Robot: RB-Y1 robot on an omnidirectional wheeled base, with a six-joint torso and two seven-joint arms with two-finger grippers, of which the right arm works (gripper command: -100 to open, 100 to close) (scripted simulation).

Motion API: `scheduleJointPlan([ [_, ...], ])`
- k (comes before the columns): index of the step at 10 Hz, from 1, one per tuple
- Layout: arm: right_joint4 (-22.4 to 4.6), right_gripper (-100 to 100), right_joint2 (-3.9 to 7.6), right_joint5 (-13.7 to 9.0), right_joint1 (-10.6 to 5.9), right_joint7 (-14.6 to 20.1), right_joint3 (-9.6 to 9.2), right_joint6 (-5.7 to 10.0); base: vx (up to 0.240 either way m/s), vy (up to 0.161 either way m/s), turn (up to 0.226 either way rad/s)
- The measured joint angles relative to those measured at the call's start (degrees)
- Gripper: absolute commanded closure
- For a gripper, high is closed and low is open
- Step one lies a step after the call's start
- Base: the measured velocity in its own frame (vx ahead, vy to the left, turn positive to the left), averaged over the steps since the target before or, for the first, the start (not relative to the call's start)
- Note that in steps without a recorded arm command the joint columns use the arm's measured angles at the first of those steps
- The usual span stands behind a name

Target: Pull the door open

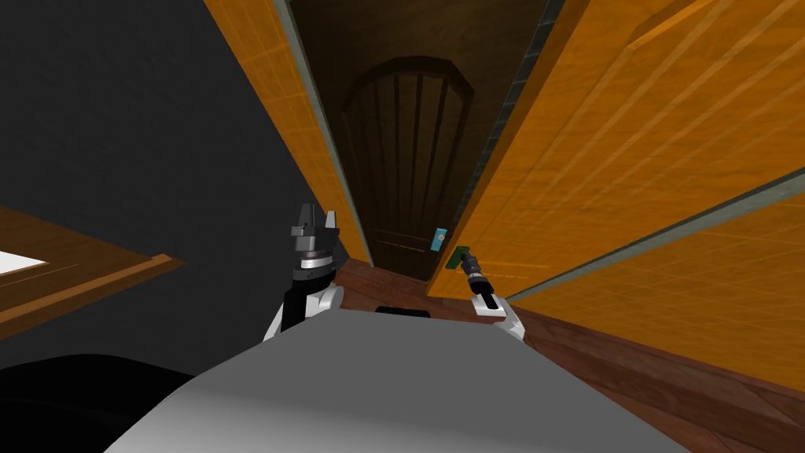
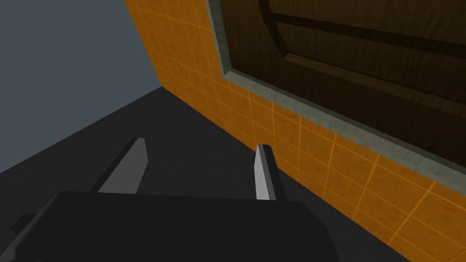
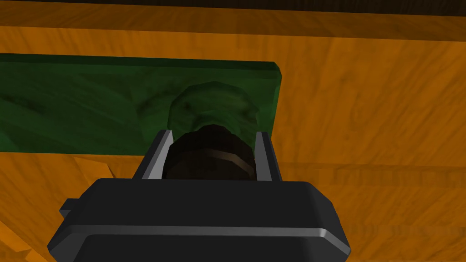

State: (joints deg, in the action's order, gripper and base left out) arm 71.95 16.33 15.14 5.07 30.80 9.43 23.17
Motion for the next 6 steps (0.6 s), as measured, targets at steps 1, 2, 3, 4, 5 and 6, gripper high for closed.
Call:
scheduleJointPlan([
  [1,-0.1,100,0.03,0.0,0.00,0.0,0.01,-0.12,-0.016,-0.002,0.000],
  [2,-0.1,100,0.01,0.0,0.06,-0.1,-0.03,-0.15,-0.006,0.000,-0.004],
  [3,-0.1,100,-0.01,0.1,0.11,-0.1,-0.06,-0.16,0.000,0.000,0.000],
  [4,-0.2,100,-0.02,0.1,0.14,-0.1,-0.07,-0.16,-0.128,-0.069,0.091],
  [5,0.2,100,0.54,0.1,0.36,0.4,-0.39,0.16,-0.217,-0.149,0.167],
  [6,0.2,100,1.17,0.3,0.34,1.2,-0.92,0.82,-0.197,-0.154,0.156],
])
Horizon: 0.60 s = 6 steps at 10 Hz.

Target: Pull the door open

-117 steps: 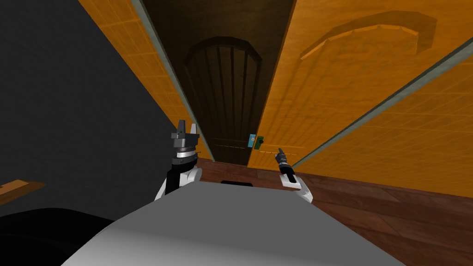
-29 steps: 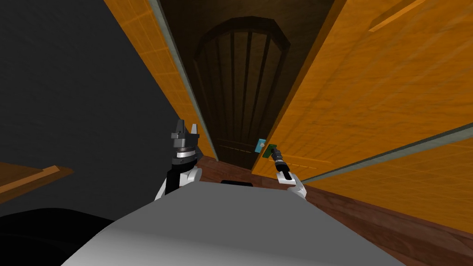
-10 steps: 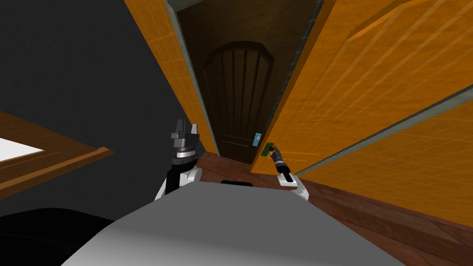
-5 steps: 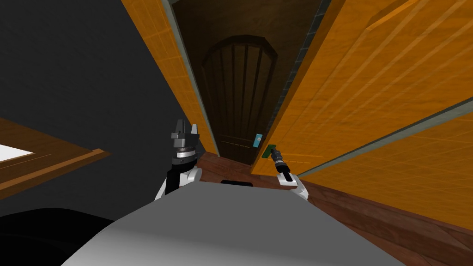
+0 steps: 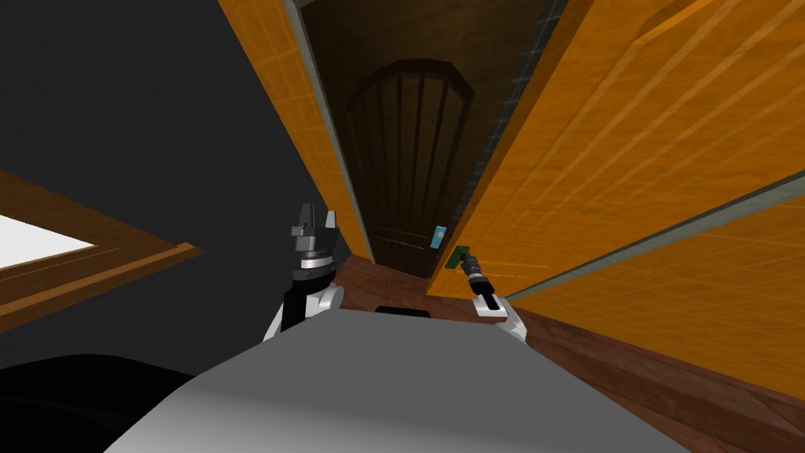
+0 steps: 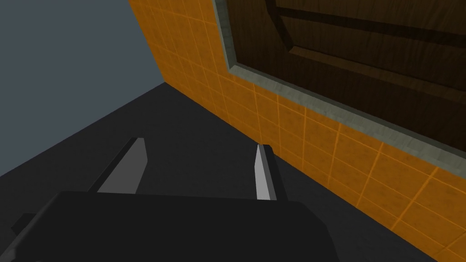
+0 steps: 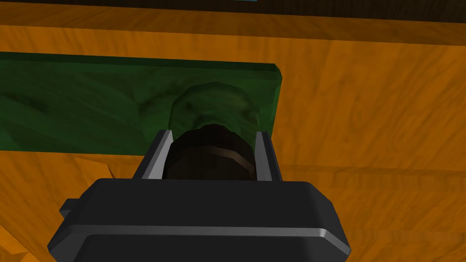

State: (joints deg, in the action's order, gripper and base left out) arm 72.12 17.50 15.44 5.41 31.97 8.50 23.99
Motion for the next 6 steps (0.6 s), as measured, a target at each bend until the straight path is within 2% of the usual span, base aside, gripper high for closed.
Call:
scheduleJointPlan([
  [6,2.7,100,3.95,1.5,3.97,5.1,-4.65,3.21,-0.220,-0.116,0.124],
])
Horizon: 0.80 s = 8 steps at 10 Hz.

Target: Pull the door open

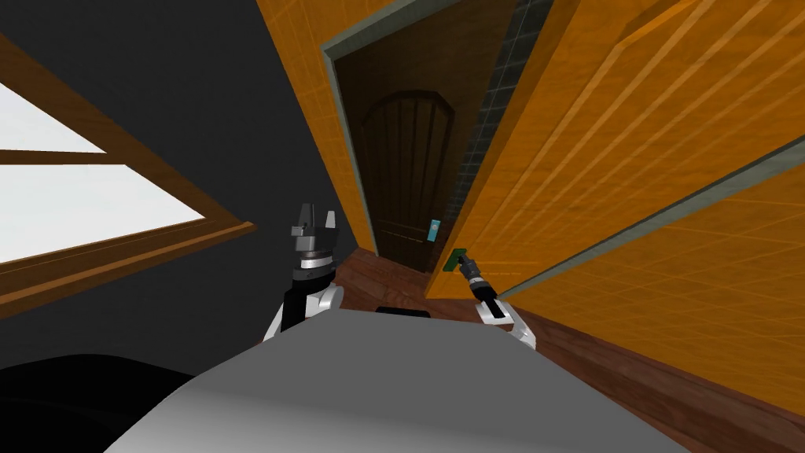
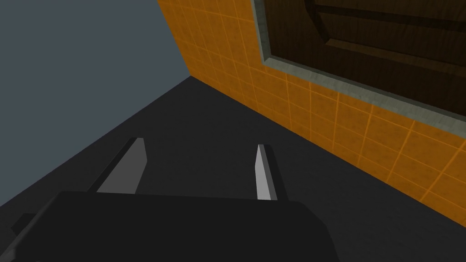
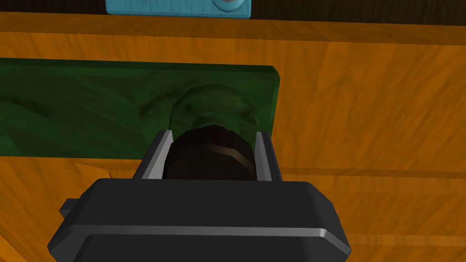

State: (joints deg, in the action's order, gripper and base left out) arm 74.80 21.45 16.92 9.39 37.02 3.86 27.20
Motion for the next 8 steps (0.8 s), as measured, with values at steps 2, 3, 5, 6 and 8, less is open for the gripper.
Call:
scheduleJointPlan([
  [2,0.3,100,0.65,0.3,0.54,0.9,-0.83,0.42,-0.125,-0.052,0.063],
  [3,0.1,100,1.16,0.5,0.86,1.4,-0.83,1.20,-0.241,-0.117,0.159],
  [5,0.7,100,2.59,0.9,2.08,3.0,-1.02,3.30,-0.210,-0.109,0.130],
  [6,0.5,100,3.21,1.2,2.44,3.7,-1.20,4.40,-0.201,-0.089,0.106],
  [8,0.7,100,4.46,1.8,3.72,5.1,-1.46,6.34,-0.207,-0.108,0.098],
])
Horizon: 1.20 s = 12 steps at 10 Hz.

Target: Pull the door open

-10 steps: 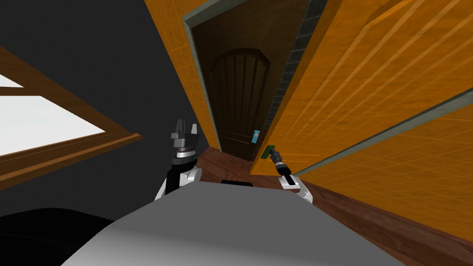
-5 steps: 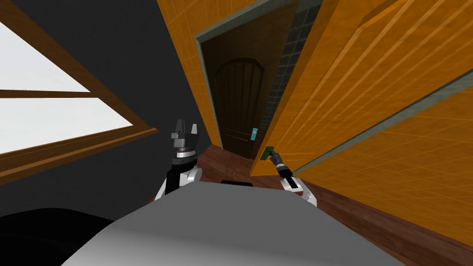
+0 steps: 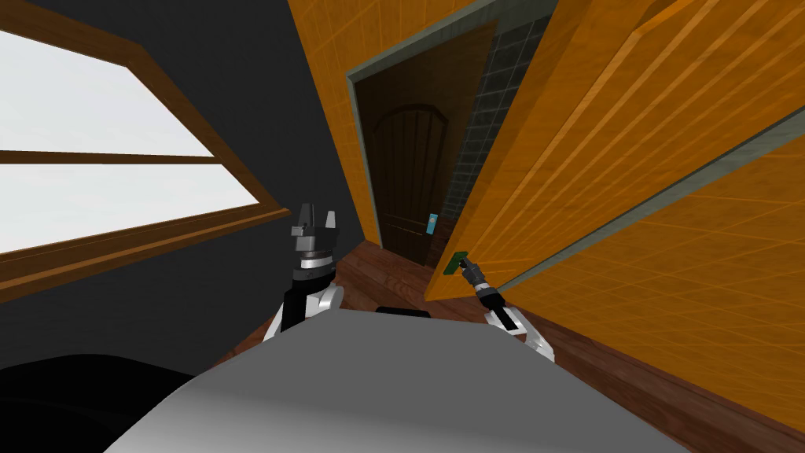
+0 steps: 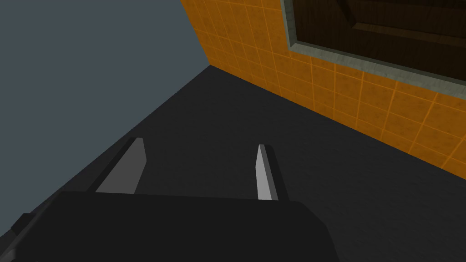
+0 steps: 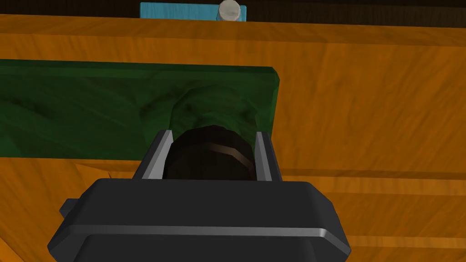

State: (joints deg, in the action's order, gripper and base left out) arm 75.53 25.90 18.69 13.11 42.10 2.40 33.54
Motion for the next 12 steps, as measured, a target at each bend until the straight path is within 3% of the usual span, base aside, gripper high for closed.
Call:
scheduleJointPlan([
  [2,0.1,100,1.11,0.5,0.97,1.3,-0.33,1.74,-0.137,-0.072,0.056],
  [4,-0.4,100,1.51,0.6,1.28,1.7,-0.37,2.43,-0.193,-0.105,0.159],
  [12,-2.4,100,4.91,1.9,2.67,5.0,-0.57,9.67,-0.197,-0.115,0.117],
])
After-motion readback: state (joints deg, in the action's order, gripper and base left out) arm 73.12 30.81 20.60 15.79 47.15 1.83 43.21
